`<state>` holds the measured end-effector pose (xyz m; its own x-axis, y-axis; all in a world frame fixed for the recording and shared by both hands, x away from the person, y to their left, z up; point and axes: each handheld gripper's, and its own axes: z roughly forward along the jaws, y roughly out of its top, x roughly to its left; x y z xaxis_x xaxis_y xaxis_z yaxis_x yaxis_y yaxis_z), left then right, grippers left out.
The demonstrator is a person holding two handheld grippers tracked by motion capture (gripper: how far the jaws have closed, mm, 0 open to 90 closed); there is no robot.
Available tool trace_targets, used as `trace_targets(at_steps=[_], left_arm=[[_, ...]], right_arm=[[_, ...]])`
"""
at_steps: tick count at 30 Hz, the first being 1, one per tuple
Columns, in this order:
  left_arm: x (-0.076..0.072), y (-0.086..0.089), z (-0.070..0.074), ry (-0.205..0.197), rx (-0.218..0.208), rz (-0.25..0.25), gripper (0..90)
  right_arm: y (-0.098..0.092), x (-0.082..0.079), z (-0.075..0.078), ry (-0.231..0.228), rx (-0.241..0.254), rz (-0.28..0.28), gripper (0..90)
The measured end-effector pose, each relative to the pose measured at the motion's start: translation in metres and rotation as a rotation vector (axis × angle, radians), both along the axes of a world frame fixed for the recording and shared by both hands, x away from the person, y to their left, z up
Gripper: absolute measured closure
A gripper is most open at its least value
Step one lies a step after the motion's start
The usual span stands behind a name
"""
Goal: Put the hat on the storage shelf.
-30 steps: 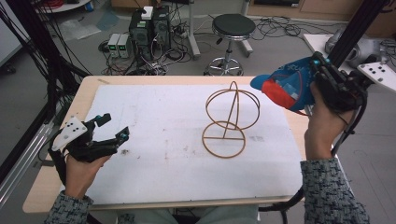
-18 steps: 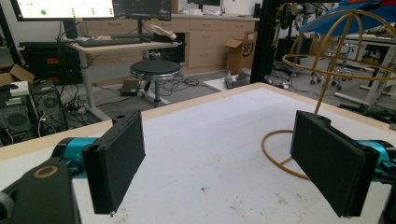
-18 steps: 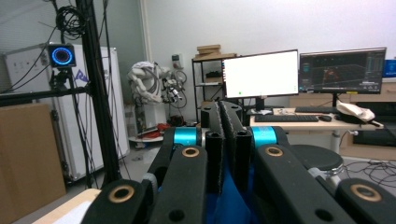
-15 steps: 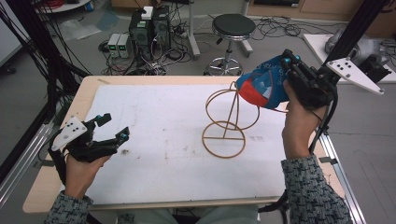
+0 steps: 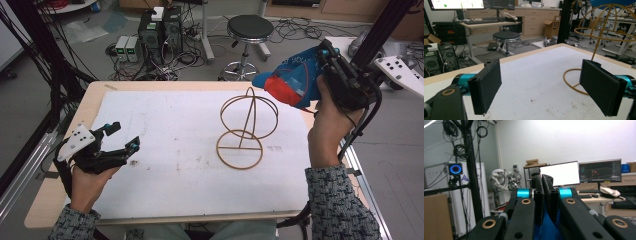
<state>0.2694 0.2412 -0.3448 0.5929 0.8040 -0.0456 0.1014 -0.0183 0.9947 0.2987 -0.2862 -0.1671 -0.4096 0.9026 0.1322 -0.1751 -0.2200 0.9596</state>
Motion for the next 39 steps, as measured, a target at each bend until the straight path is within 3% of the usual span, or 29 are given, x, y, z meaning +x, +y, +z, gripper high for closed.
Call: trace_targets(at_steps=[8, 15, 24, 39], left_arm=[[-0.001, 0.0, 0.001, -0.005, 0.0, -0.003, 17.9], [-0.002, 0.003, 0.002, -0.006, -0.001, 0.002, 17.9], [0.0, -0.001, 0.001, -0.004, 0.004, -0.005, 18.0], [-0.002, 0.002, 0.002, -0.006, -0.002, -0.001, 18.0]], right_arm=[[0.022, 0.004, -0.014, 0.026, -0.024, 0.107, 87.8], [0.034, 0.012, -0.047, 0.122, -0.053, 0.207, 87.5], [0.042, 0.015, -0.077, 0.215, -0.113, 0.274, 87.3], [0.072, 0.021, -0.091, 0.255, -0.165, 0.343, 87.2]])
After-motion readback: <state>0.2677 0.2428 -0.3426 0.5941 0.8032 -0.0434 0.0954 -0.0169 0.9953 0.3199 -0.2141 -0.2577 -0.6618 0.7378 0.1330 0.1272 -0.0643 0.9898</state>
